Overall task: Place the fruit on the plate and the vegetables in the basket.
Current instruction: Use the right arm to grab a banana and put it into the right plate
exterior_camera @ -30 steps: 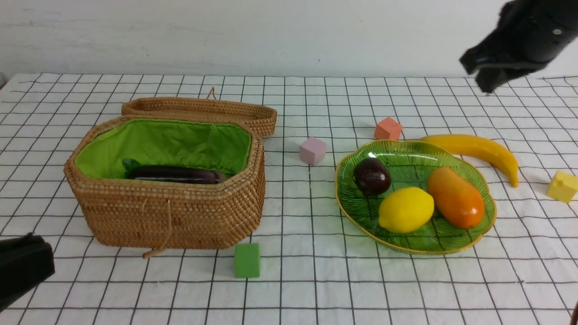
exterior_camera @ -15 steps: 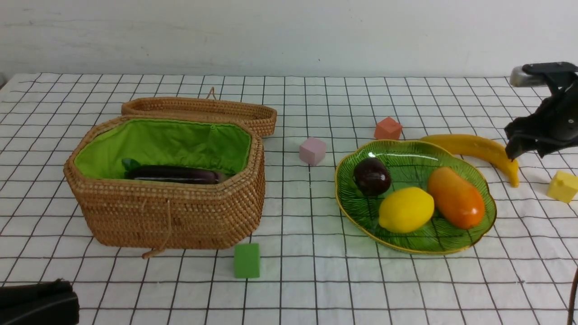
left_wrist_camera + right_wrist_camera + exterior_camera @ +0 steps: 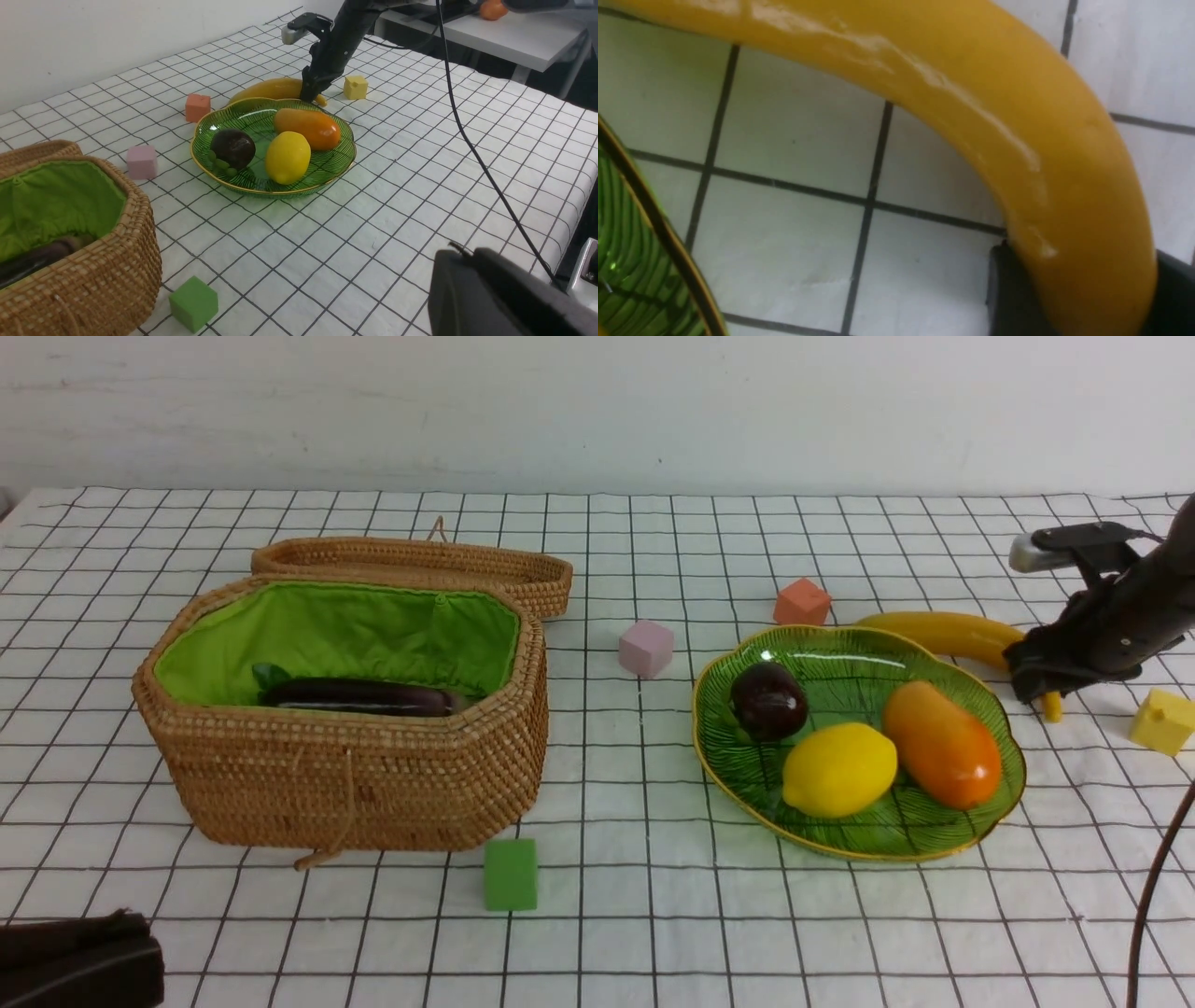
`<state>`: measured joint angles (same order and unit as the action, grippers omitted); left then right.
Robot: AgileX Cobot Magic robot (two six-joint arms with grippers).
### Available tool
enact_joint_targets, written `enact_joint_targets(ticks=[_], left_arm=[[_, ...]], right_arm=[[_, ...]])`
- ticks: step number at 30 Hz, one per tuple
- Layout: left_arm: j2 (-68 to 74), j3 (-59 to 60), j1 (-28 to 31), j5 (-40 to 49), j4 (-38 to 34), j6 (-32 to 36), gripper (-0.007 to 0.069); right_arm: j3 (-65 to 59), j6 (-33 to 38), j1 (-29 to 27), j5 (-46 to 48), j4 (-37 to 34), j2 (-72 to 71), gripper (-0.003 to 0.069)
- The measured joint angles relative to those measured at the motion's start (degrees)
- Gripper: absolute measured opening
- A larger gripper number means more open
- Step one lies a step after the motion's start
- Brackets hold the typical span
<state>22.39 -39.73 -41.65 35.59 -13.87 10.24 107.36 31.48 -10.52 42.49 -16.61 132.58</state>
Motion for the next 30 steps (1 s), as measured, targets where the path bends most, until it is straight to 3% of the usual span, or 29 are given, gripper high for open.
enact_joint_targets(ticks=[7,12,16,18,20,25,30], left_arm=[[0.0,0.0,0.0,0.0,-0.2,0.0,0.0025],[0.0,0.0,0.0,0.1,-0.3,0.0,0.0026],[0.0,0.0,0.0,0.4,-0.3,0.0,0.0026],[0.0,0.0,0.0,0.4,-0.3,0.0,0.0026],[0.0,0.0,0.0,0.4,-0.3,0.0,0.0026],[0.0,0.0,0.0,0.9,-0.3,0.0,0.0026],[0.0,0.0,0.0,0.9,-0.3,0.0,0.0029]], right_arm=[[0.0,-2.0,0.0,2.3,-0.8,-1.5,0.0301],[-0.1,-3.2,0.0,4.5,-0.1,-10.0,0.0301],[-0.2,7.8,0.1,10.4,-3.8,-16.5,0.0301],[-1.1,16.6,0.4,15.4,-8.8,-18.8,0.0301],[-2.4,18.6,0.7,16.6,-12.3,-18.8,0.0301],[-6.0,15.7,3.2,14.7,-14.8,-17.1,0.0301],[-6.7,10.7,7.4,12.3,-6.0,-15.1,0.0301]])
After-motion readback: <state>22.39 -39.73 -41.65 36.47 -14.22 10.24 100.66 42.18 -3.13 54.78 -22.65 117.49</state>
